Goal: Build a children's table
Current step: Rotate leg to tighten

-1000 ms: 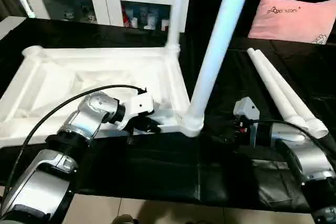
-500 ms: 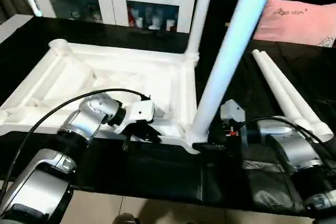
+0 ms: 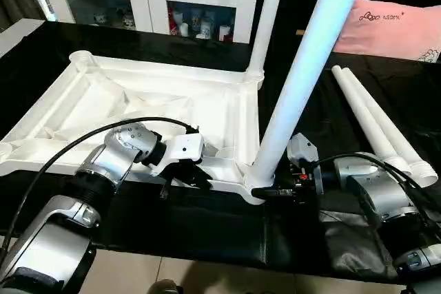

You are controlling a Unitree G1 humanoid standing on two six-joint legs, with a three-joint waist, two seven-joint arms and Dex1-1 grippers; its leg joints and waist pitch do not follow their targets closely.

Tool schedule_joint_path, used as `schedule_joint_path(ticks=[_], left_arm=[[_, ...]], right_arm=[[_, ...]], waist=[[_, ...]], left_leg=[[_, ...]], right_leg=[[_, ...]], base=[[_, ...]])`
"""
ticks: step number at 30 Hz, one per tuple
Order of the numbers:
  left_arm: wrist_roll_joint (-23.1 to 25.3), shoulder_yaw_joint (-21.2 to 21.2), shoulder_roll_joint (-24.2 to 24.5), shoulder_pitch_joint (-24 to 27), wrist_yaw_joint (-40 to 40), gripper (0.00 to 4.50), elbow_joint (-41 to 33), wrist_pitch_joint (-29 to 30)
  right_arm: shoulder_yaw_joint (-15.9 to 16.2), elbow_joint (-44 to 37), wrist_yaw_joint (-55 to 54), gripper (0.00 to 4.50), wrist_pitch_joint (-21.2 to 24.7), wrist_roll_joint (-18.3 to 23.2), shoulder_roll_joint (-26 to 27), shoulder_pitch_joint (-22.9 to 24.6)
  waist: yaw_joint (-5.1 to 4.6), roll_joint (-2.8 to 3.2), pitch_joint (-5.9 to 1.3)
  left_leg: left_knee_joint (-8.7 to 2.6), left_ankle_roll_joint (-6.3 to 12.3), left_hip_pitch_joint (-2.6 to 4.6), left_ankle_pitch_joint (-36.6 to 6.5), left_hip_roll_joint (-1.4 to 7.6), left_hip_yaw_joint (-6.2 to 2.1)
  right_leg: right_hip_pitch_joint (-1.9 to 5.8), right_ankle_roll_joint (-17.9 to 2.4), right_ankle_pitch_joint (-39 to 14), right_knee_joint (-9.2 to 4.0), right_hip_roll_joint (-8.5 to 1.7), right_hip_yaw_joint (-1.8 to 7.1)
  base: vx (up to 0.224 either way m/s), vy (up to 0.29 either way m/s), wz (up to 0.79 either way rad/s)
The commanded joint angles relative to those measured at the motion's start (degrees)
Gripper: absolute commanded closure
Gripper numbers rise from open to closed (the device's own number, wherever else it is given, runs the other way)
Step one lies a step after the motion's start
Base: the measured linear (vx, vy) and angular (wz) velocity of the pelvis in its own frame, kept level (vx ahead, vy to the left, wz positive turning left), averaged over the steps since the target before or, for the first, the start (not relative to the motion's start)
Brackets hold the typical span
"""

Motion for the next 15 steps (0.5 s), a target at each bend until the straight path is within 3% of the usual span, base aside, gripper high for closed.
schedule_joint_path(ticks=[1, 12, 14, 15], left_arm=[[1.11, -2.03, -0.23, -0.12, -1.99, 4.5, -1.61, -1.52], [0.96, -1.47, -0.91, 0.68, -0.35, 4.5, -1.56, 1.89], [-0.71, 1.26, -4.55, -0.59, 4.99, 4.5, 0.48, 6.61], [-0.71, 1.26, -4.55, -0.59, 4.99, 4.5, 0.48, 6.61]], right_arm=[[-0.26, 0.52, 1.54, 1.62, -0.67, 0.34, -0.08, -0.06], [-0.47, -2.28, 0.88, 1.73, 1.6, 1.63, 0.72, 2.96], [-2.04, -3.36, -6.09, 1.73, 5.87, 2.09, 3.63, 4.8], [-2.04, -3.36, -6.09, 1.73, 5.87, 2.09, 3.63, 4.8]], waist=[[-0.2, 0.21, -4.54], [-0.13, 0.62, -4.61], [-0.05, 0.6, -4.38], [0.01, 0.62, -4.21]], left_leg=[[-3.28, 3.33, 0.58, -7.77, 2.69, -0.43], [-3.31, 3.3, 0.72, -7.88, 2.78, -0.46], [-3.41, 3.02, 0.8, -8.93, 2.71, -0.44], [-3.46, 2.49, 1.08, -10.32, 2.73, -0.48]], right_leg=[[3.64, -11.71, -7.94, -3.79, -5.23, 3.37], [3.66, -12.3, -6.28, -3.63, -5.12, 3.37], [3.65, -12.05, -8.98, -4.04, -5.17, 3.33], [3.35, -11.55, -11.65, -4.43, -5.32, 3.31]], base=[[0.0, 0.0, 0.0], [0.0, 0.0, 0.0], [0.0, 0.0, 0.0], [0.0, 0.0, 0.0]])
